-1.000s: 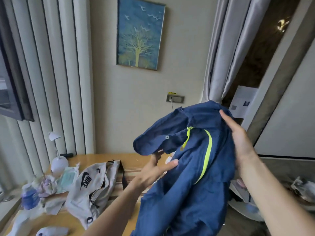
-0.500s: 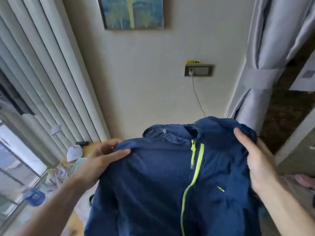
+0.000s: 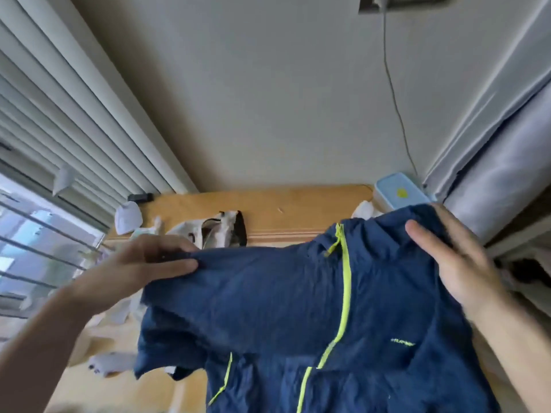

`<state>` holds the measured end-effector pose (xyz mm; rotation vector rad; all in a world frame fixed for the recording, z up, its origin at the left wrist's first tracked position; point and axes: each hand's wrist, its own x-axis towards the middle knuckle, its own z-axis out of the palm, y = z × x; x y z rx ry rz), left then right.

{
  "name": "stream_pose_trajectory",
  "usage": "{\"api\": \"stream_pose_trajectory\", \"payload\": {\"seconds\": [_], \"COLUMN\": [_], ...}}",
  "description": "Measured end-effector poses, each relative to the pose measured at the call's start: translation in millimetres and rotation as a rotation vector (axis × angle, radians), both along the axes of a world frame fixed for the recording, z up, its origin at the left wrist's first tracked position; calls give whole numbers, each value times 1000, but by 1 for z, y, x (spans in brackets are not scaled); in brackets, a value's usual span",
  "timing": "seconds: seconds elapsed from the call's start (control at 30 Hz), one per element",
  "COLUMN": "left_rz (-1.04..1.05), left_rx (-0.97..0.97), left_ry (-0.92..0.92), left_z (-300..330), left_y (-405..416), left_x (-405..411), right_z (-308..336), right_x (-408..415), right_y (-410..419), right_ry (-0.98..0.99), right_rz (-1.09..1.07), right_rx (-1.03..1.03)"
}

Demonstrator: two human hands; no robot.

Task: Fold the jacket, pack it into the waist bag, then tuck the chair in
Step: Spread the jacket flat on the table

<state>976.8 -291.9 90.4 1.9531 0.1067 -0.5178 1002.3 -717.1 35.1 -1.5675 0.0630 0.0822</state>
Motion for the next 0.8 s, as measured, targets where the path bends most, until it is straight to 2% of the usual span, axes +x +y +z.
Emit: {"api": "stream_pose_trajectory", "payload": {"seconds": [0.13,0.23,0.3,0.37,0.53,0.63,0.8], "left_rz": [172,300,348,312,-153,-393,-368], "left_rx": [138,469,687,774,948,987,1027], "left_ry": [-123,-302,-415,-487,-567,-481,-254], "left_z": [-58,-117,-154,-191,-293,-350,-397], "left_y": [-1,-5,-11,-21,-44,-40,-38], "left_x": [98,162,179,170,80,35,9], "right_z": [-47,-106,-138,-170,-268,-321,-365], "right_x": [110,188,204,184,62,16,-4], "right_y": [26,40,51,64,98,97,87], "right_ry": [-26,33,81,59,-89,-62,28], "right_rz": [37,-44,-178,-233,190,342,443], "right_rx": [-178,-370,-536,-663,-1008,-1178,-1304]}}
